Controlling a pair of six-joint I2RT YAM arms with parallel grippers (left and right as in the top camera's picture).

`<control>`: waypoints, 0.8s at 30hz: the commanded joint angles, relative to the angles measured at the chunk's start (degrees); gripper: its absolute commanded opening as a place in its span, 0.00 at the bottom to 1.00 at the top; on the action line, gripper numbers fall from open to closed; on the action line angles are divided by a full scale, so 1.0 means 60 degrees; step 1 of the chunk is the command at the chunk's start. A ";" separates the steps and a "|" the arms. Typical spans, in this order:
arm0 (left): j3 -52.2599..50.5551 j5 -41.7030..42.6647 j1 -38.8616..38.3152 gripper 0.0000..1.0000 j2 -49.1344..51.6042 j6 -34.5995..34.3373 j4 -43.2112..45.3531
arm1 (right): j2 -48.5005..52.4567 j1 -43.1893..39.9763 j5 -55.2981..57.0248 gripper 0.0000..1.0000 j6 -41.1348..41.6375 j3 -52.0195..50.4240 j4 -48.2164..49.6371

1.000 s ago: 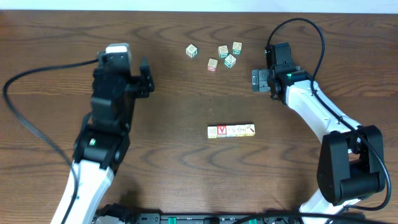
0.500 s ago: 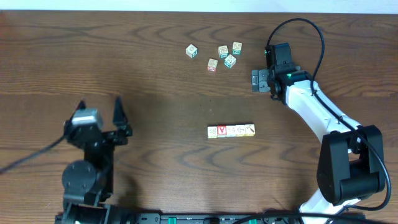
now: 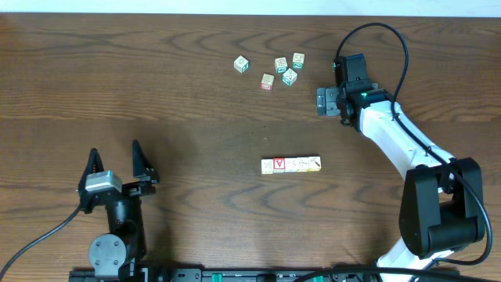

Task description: Lift 5 blocks

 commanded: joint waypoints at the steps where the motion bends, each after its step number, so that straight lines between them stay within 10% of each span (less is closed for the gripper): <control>1: -0.0550 0.0124 0.0044 0.79 -0.0459 -0.0091 0.0069 | -0.0044 0.0058 0.0157 0.99 -0.0058 0.0120 -0.0011; 24: -0.1184 0.0058 0.0299 0.79 -0.0991 -0.0703 -0.3195 | -0.0044 0.0055 0.0160 0.99 -0.0058 0.0120 -0.0007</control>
